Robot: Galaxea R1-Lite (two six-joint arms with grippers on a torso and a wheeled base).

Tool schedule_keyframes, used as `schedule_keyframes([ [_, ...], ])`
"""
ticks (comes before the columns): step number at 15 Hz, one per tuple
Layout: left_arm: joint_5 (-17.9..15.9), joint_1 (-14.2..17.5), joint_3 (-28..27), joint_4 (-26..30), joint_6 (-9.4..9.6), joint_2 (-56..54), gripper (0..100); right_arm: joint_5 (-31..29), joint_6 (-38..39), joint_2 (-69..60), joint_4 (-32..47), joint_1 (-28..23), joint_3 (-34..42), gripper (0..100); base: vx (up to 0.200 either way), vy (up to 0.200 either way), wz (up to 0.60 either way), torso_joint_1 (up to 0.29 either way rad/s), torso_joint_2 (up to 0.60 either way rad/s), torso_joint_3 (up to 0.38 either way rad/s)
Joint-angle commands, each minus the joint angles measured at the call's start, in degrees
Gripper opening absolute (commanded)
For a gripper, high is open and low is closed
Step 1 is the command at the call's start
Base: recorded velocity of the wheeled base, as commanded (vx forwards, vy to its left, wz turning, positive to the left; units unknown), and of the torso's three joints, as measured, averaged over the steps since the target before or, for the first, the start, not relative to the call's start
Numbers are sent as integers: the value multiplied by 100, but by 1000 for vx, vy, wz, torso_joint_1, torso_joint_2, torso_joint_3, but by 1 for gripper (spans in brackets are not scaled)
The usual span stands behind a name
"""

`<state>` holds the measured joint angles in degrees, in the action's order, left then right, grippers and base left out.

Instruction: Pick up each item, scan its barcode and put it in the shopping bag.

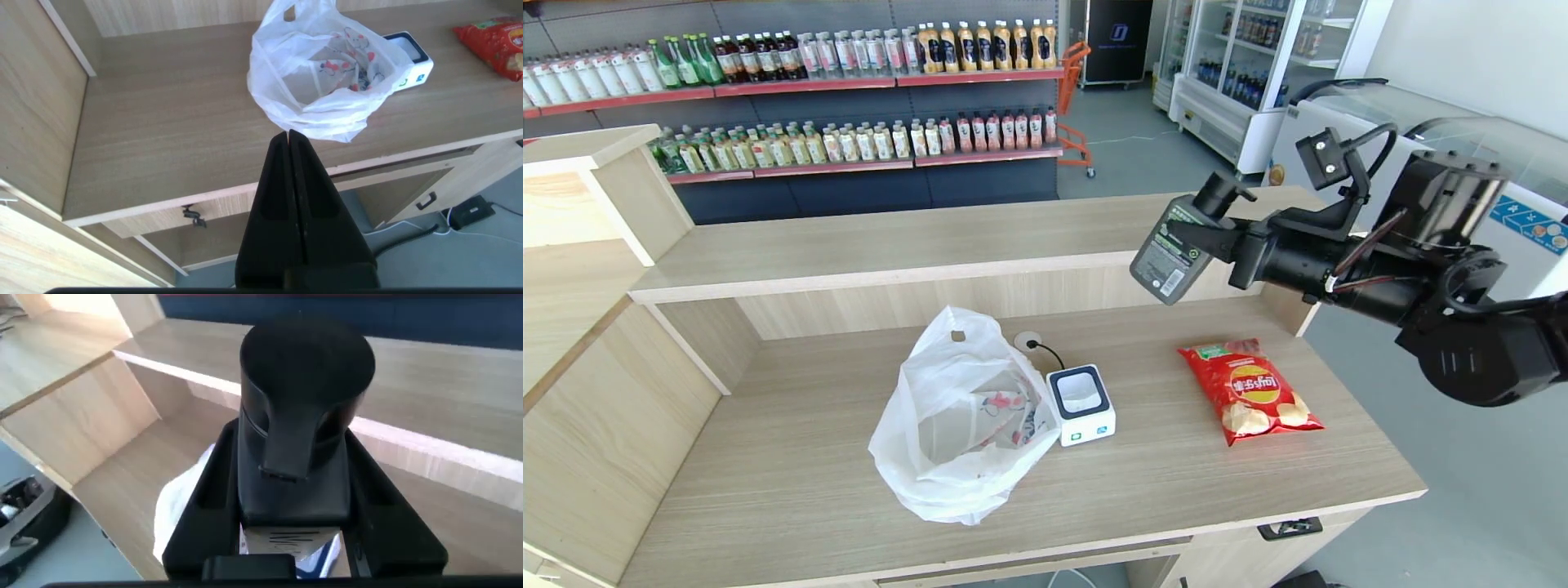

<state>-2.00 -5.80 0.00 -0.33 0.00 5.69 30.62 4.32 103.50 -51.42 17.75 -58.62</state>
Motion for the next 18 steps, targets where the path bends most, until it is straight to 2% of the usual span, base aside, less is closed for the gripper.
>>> schedule_keyframes([
  [1, -2, 0, 0, -11, 0, 2, 0, -909, -229, -708, 879, 115, -35, 0, 0, 0, 0, 0, 0, 0],
  [3, -2, 0, 0, -2, 0, 2, 0, -1146, -827, -998, 2180, 97, -61, 0, 0, 0, 0, 0, 0, 0],
  [5, -2, 0, 0, -2, 0, 2, 0, -1164, -933, -1359, 3323, 18, -237, 0, 0, 0, 0, 0, 0, 0],
  [7, -2, 0, 0, -2, 0, 2, 0, -1173, -1205, -1605, 4026, -17, -422, 0, 0, 0, 0, 0, 0, 0],
  [12, -2, 0, 0, -2, 0, 2, 0, -1164, -1680, -1666, 4061, 0, -413, 0, 0, 0, 0, 0, 0, 0],
  [17, -2, 0, 0, -2, 0, 2, 0, -1164, -1697, -1596, 4070, 27, -422, 0, 0, 0, 0, 0, 0, 0],
  [18, -2, 9, 0, -2, 0, 2, 0, -1173, -1785, -1596, 4061, 27, -439, 0, 0, 0, 600, 2, 2, 2],
])
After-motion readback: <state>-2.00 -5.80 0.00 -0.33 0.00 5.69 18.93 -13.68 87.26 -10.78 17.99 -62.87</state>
